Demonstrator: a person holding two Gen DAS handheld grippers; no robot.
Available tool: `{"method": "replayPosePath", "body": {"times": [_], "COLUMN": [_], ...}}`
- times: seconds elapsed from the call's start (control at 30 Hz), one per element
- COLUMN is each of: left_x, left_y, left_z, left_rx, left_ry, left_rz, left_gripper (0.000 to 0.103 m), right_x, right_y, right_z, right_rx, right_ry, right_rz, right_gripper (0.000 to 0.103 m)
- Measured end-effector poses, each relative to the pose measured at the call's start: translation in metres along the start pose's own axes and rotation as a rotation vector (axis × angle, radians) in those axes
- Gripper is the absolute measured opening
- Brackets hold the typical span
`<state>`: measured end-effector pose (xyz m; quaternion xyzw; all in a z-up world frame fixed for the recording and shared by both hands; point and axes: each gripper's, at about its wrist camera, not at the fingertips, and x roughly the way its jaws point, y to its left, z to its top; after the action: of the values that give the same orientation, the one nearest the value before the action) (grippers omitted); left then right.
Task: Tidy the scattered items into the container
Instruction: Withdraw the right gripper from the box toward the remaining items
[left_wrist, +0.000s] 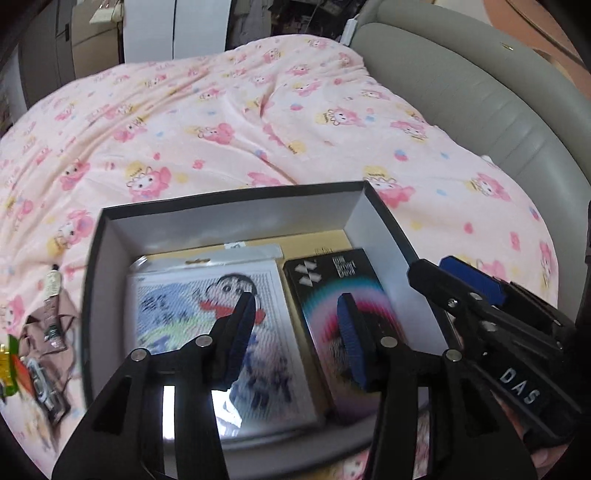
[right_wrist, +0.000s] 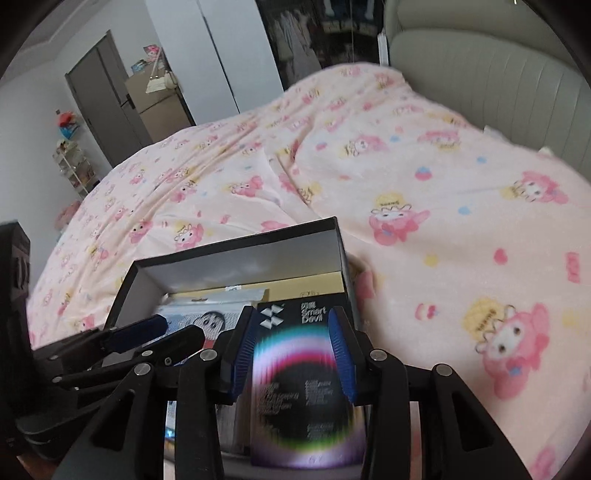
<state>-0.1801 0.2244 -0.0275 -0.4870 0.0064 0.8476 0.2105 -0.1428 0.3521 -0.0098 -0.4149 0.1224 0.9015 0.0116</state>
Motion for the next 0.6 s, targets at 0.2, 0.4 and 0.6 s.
{"method": "replayPosePath", "body": {"times": [0.2,0.4,0.6], "left_x": [-0.061,-0.108,-0.126], "left_y": [0.018,0.029,0.055], "left_z": [-0.025,-0.06,-0.093], "left_rx": [-0.008,0.028,-0.032], "left_ry": [-0.034,-0.057,-0.056], "left_rz": [-0.007,0.068,0.09], "left_gripper": [0.046,0.046,0.044], "right_x": [-0.04,-0.073,-0.082], "right_y": [0.032,0.067,0.106], "right_z": [-0.02,-0.05,-0.076], "right_rx": [-0.034,-0.064,-0.144], "right_ry": [-0.046,-0.054,-0.04], "right_rz": [-0.003,0.009,0.034], "right_gripper": [0.036,0.036,0.036]}}
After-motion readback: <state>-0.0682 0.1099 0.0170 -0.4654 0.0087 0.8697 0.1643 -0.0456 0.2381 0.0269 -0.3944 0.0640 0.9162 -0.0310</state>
